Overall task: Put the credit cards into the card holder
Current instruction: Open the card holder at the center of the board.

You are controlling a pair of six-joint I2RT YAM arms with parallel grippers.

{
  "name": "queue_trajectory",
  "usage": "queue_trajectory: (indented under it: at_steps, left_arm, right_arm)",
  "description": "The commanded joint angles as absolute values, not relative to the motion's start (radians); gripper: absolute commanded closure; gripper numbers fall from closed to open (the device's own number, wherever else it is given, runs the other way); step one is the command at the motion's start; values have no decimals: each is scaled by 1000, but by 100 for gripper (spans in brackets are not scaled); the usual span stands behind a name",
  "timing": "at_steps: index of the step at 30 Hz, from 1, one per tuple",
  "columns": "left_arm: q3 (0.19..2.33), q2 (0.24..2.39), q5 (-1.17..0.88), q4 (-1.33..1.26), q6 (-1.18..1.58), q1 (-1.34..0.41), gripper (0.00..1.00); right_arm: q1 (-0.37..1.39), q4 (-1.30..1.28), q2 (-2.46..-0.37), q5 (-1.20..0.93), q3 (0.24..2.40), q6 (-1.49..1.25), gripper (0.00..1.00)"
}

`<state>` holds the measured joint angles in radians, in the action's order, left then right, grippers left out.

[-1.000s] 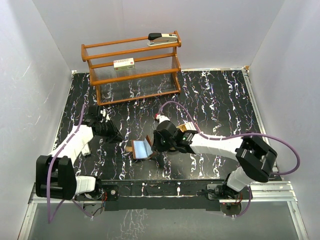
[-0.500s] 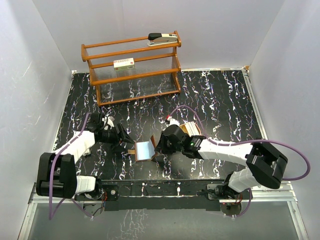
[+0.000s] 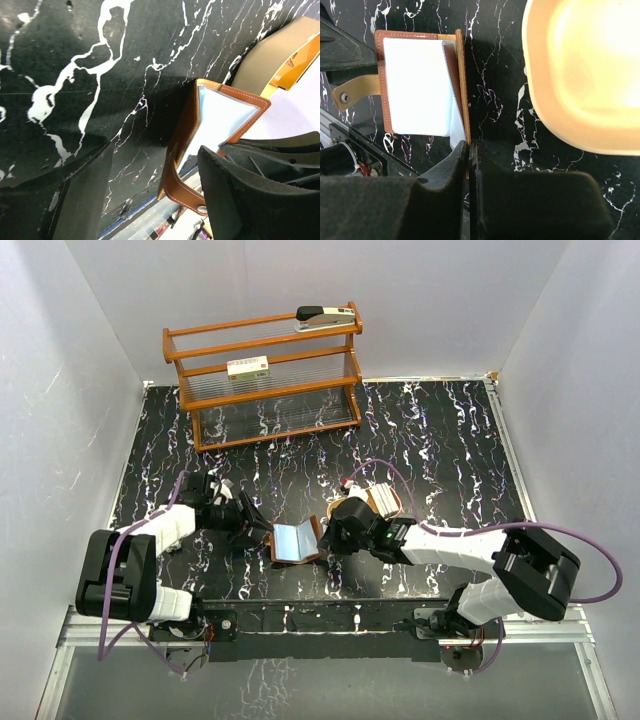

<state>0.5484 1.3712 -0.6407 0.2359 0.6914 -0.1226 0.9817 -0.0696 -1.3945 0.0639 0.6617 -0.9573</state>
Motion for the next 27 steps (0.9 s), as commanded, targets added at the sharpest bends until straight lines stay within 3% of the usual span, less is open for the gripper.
queue_trajectory:
  at_steps: [1, 13, 23, 27]
  left_arm:
    - [510, 1364, -718, 127, 748, -136, 34]
    - [452, 1449, -853, -108, 833, -159, 48]
    - [459, 1442, -875, -133, 849, -166, 85]
    - [480, 1443, -870, -78, 807, -166, 97]
  right_arm:
    - [986, -39, -1341, 103, 648, -968, 100]
    - [986, -2, -1344, 87, 634, -972, 100]
    - [986, 15, -1362, 58, 626, -970, 99]
    - [986, -47, -1341, 77, 661, -949, 87]
